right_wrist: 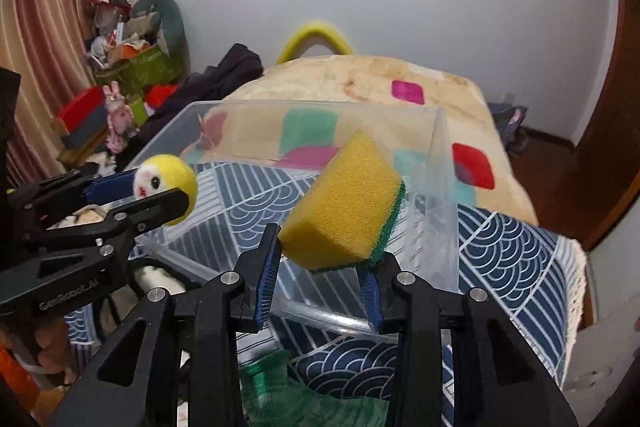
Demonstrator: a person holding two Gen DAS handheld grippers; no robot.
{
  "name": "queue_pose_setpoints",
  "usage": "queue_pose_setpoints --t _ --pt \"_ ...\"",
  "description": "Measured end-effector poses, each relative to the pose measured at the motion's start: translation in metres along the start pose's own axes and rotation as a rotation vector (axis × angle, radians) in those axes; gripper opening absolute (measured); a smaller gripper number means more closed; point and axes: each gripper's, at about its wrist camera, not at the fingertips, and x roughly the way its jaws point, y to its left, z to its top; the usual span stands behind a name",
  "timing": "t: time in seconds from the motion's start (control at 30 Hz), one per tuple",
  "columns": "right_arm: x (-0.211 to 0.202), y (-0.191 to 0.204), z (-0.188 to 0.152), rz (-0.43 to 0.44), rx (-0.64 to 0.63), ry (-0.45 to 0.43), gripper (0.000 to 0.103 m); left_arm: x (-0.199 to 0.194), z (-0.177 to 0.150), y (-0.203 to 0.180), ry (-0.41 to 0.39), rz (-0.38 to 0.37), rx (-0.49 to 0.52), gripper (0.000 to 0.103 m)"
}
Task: Organize soft objects
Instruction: 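Carry the ball and sponge into the clear box and open both tools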
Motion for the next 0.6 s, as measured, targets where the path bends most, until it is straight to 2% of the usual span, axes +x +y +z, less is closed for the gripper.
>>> queue_pose_setpoints --t 0.07,0.13,0.3,0.6 --pt "-0.001 0.005 -0.002 -0.029 -0.021 -0.001 0.046 -0.002 -0.001 0.0 0.0 -0.001 0.003 0.047" --pt "-0.003 0.004 -0.001 -0.009 -0.022 0.008 0.065 -0.005 -0.001 -0.001 -0.005 0.011 0.004 0.057" --pt "-0.018 0.001 -0.001 -0.007 -0.021 -0.024 0.068 -0.022 0.002 -0.001 -0.044 0.016 0.012 0.063" --pt "-0.063 0.002 -0.007 -0.012 -0.037 -0.13 0.082 -0.077 -0.012 -0.002 -0.15 0.056 0.08 0.089"
